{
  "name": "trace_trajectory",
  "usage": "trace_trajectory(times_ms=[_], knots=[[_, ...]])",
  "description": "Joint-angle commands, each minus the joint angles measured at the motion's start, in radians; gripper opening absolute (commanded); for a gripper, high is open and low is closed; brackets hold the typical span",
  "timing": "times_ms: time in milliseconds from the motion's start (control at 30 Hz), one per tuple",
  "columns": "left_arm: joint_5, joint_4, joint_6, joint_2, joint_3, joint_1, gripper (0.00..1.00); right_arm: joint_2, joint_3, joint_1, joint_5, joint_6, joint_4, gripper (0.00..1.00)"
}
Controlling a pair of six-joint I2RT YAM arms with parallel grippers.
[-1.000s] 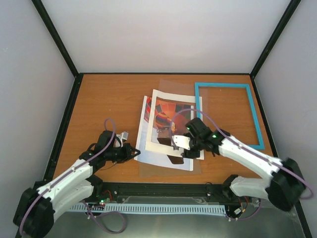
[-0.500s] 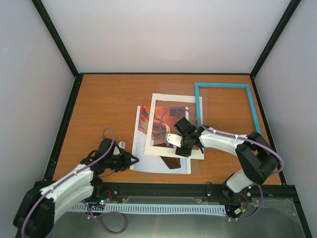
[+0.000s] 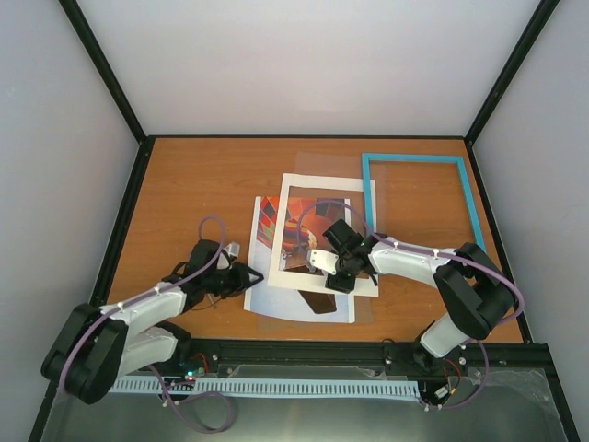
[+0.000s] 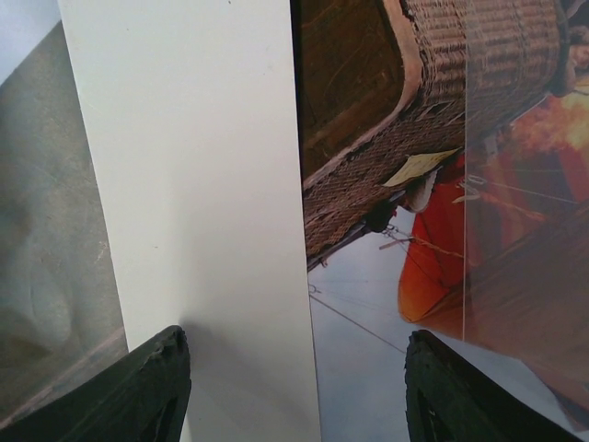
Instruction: Take the photo out of the frame
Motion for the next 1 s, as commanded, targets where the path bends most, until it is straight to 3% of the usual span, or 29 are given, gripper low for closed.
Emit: trace_trajectory(times_ms=[0,133,267,400,467,700,967], knots=[[-0.017,0.094,0.066,0.073,0.084,0.008,0.27,0.018,-0.028,0.007,-0.016,0.007,-0.008,0.63],[-0.015,0.130,0.078,0.164,0.129,0.013,0.26,0.018,-0.029,0.007,-0.023,0.009,-0.011,0.63],[-0.014,0.121,0.072,0.239,0.164,0.014,0.15,0.010,-0.032,0.007,-0.023,0.012,-0.013,0.62],[-0.035,0.078,0.066,0.209,0.177,0.014,0.06,-0.005,-0.036,0.007,-0.018,0.015,-0.016,0.63],[-0.073,0.014,0.078,0.159,0.192,0.014,0.01,-0.013,-0.038,0.007,-0.020,0.017,-0.017,0.63],[-0.306,-0.340,0.202,-0.034,0.332,0.028,0.01,-0.054,-0.032,0.006,-0.013,0.036,-0.027,0.66],[-0.606,-0.675,0.322,-0.194,0.626,0.030,0.01,-0.210,0.009,-0.009,0.007,0.085,-0.080,0.67]])
